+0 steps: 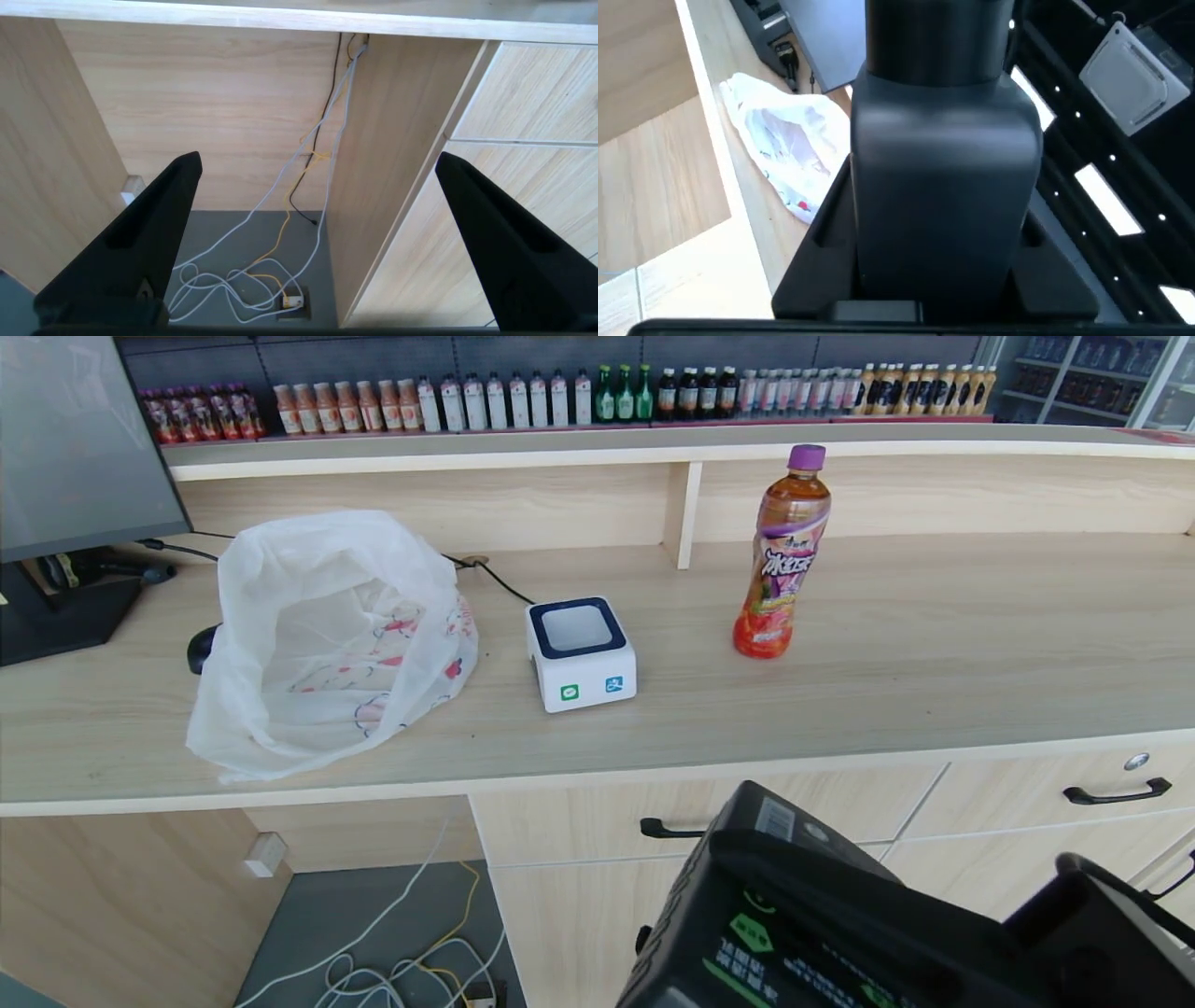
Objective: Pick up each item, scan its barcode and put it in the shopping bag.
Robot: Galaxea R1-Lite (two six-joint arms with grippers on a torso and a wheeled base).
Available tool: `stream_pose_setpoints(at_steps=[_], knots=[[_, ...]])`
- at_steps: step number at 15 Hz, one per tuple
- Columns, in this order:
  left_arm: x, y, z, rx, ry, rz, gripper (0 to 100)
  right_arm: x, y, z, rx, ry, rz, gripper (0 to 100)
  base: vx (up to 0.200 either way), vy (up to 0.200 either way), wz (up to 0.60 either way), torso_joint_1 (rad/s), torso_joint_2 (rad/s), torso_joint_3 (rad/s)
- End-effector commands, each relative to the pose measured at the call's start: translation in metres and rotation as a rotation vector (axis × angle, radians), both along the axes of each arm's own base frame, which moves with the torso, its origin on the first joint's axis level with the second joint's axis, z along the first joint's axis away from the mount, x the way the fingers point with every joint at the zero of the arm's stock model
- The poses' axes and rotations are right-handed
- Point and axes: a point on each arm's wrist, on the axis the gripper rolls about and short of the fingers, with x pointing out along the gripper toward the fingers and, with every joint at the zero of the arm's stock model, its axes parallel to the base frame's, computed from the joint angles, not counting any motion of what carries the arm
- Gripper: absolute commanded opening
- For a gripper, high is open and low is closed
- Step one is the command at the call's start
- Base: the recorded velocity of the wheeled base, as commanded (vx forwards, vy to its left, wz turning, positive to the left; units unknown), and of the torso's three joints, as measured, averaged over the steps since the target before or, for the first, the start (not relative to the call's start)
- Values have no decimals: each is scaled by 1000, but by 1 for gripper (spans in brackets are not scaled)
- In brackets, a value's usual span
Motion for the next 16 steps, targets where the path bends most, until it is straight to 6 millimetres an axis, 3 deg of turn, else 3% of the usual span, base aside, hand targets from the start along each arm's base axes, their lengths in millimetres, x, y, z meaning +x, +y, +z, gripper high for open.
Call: stream_pose_setpoints(at_steps=[1,7,12,16], knots=[[0,0,0,0,-1,0,100,-6,5,5,5,-37,12,0,0,0,0,0,0,0],[0,0,0,0,-1,0,100,-18,14,-2,-82,-172,15,0,0,0,0,0,0,0],[0,0,0,0,-1,0,100,-23,-1,28,-36,-387,-92,0,0,0,0,0,0,0],[0,0,0,0,-1,0,100,-21,8,20,-68,-371,-81,0,0,0,0,0,0,0]])
